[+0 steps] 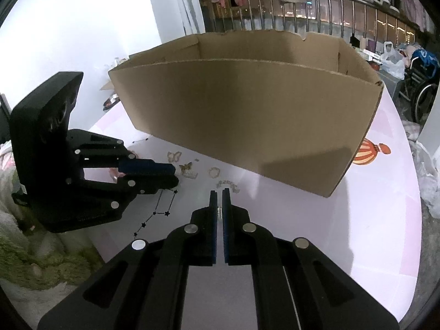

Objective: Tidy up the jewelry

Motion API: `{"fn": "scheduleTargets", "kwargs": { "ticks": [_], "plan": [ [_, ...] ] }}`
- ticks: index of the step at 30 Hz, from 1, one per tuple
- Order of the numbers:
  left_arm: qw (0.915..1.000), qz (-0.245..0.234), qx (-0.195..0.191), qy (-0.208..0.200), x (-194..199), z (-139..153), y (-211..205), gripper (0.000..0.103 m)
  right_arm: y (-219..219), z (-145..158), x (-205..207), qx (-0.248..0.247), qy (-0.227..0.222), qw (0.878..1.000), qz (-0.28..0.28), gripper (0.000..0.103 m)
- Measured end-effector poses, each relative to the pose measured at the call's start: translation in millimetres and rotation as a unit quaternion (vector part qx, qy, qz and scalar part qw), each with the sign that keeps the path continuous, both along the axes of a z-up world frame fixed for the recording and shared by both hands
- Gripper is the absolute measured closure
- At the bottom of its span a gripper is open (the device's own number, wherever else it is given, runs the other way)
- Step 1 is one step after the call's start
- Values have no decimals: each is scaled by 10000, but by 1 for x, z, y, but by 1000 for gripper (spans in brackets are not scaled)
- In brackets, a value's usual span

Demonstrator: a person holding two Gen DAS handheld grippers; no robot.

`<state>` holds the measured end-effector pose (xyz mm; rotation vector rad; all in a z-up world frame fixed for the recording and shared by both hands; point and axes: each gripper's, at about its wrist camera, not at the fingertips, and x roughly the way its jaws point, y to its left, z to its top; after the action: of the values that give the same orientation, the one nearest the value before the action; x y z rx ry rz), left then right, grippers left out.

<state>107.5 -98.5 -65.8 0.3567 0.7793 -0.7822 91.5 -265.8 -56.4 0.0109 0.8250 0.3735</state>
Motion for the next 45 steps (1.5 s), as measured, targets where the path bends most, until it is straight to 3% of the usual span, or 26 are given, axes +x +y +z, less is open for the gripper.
{"fn": "scheduleTargets", "kwargs": {
  "ticks": [9, 14, 24, 34, 38, 45],
  "plan": [
    [9999, 102, -72, -12, -2, 5, 5, 93, -2, 1, -5, 47, 94, 9999, -56, 99],
    [9998, 167, -102, -8, -2, 6, 9, 93, 5, -7, -3, -54, 221, 9997, 51, 86],
    [9996, 253, -122, 2, -1, 7, 8, 93, 12, -13, 1, -274, 269, 9992, 121, 82],
    [9995, 293, -125, 37, 0, 7, 6, 93, 26, -16, 5, -629, 250, 9972, 317, 88],
    [9995, 298, -120, 45, 0, 6, 6, 93, 26, -14, 7, -567, 329, 9974, 312, 98],
    [9994, 310, -160, 23, 0, 8, 10, 93, 21, -13, 2, -440, 295, 9985, 163, 100]
  ]
}}
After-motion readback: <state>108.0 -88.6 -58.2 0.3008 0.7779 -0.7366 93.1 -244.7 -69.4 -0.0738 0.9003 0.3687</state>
